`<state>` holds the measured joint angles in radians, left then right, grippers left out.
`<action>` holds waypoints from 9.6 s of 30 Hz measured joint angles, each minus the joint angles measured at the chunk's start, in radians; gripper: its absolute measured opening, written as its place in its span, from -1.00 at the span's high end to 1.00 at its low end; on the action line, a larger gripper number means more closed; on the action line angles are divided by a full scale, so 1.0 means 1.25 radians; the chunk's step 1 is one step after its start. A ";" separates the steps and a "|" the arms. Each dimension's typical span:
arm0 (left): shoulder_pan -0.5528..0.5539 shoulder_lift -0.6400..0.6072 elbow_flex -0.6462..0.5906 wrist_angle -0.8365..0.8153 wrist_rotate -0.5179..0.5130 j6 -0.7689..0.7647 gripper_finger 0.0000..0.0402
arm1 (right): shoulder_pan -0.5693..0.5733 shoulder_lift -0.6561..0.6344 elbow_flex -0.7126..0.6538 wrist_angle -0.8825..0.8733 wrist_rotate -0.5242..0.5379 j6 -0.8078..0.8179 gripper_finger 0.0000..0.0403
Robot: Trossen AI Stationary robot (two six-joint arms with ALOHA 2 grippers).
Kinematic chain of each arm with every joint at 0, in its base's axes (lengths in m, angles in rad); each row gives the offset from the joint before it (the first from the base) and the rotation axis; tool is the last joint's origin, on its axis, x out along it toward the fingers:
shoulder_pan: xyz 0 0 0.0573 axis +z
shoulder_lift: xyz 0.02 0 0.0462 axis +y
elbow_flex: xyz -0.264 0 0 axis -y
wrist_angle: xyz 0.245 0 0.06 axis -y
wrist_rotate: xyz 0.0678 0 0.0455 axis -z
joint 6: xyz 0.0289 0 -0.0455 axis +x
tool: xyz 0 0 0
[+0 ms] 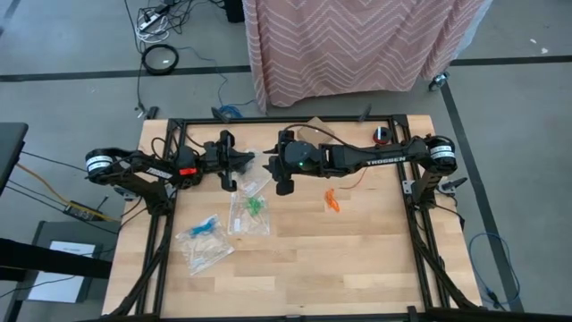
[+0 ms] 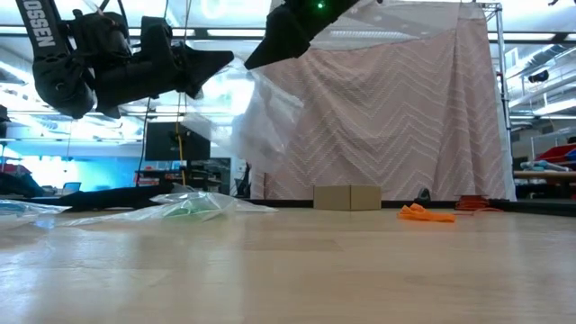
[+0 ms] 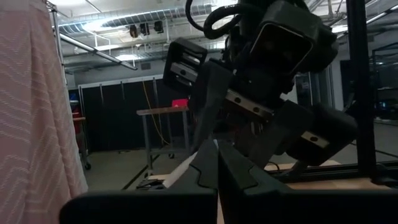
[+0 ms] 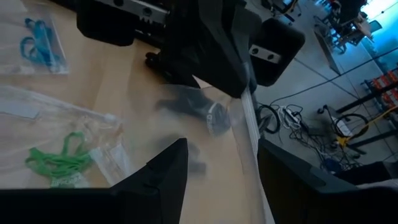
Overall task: Sort rubber bands
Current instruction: Open the transparent zip bag
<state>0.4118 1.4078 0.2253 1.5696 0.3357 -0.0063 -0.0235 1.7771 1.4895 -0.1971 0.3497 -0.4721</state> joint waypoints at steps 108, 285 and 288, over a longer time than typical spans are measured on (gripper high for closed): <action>0.000 0.000 0.000 -0.035 0.001 0.023 1.00 | 0.010 -0.005 0.001 -0.040 -0.033 0.037 0.14; -0.025 -0.003 0.007 0.000 0.024 -0.067 1.00 | -0.160 -0.441 -0.427 0.166 -0.236 0.291 0.18; -0.028 -0.003 0.023 0.001 0.029 -0.085 1.00 | -0.160 -0.506 -0.574 0.346 -0.254 0.313 0.18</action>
<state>0.3770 1.4040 0.2543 1.5703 0.3717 -0.1130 -0.2230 1.1449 0.7718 0.2359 0.0317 -0.0814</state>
